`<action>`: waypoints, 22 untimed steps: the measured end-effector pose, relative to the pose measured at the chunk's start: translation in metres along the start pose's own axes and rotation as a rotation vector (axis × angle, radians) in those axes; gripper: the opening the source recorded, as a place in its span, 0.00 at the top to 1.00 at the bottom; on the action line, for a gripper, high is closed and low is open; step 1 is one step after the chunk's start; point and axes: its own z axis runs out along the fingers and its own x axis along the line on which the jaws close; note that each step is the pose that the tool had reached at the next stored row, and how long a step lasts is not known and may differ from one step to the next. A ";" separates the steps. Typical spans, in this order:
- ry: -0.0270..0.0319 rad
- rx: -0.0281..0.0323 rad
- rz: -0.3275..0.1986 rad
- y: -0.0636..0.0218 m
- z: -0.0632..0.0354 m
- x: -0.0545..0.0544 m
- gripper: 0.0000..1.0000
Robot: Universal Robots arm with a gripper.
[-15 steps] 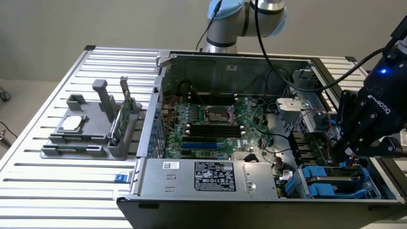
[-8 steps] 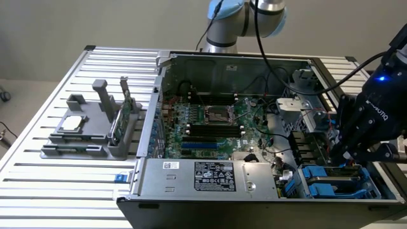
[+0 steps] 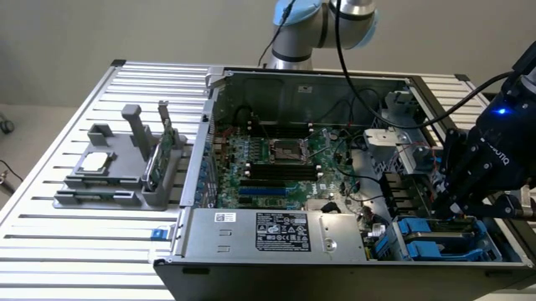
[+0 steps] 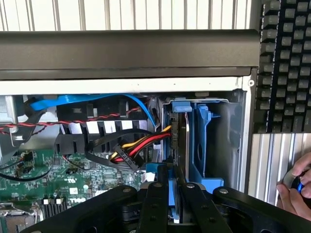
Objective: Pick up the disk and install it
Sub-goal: 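Insert the first disk wire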
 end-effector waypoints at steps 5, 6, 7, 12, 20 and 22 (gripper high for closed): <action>0.0080 0.0002 -0.002 0.0021 0.0007 -0.002 0.84; 0.0097 0.0002 -0.003 0.0025 0.0009 -0.002 0.84; 0.0111 0.0002 -0.003 0.0028 0.0011 -0.003 0.84; 0.0178 0.0004 -0.005 0.0039 0.0030 -0.005 0.84; 0.0235 0.0004 -0.010 0.0050 0.0059 -0.006 0.84; 0.0246 0.0003 -0.012 0.0054 0.0061 -0.007 0.84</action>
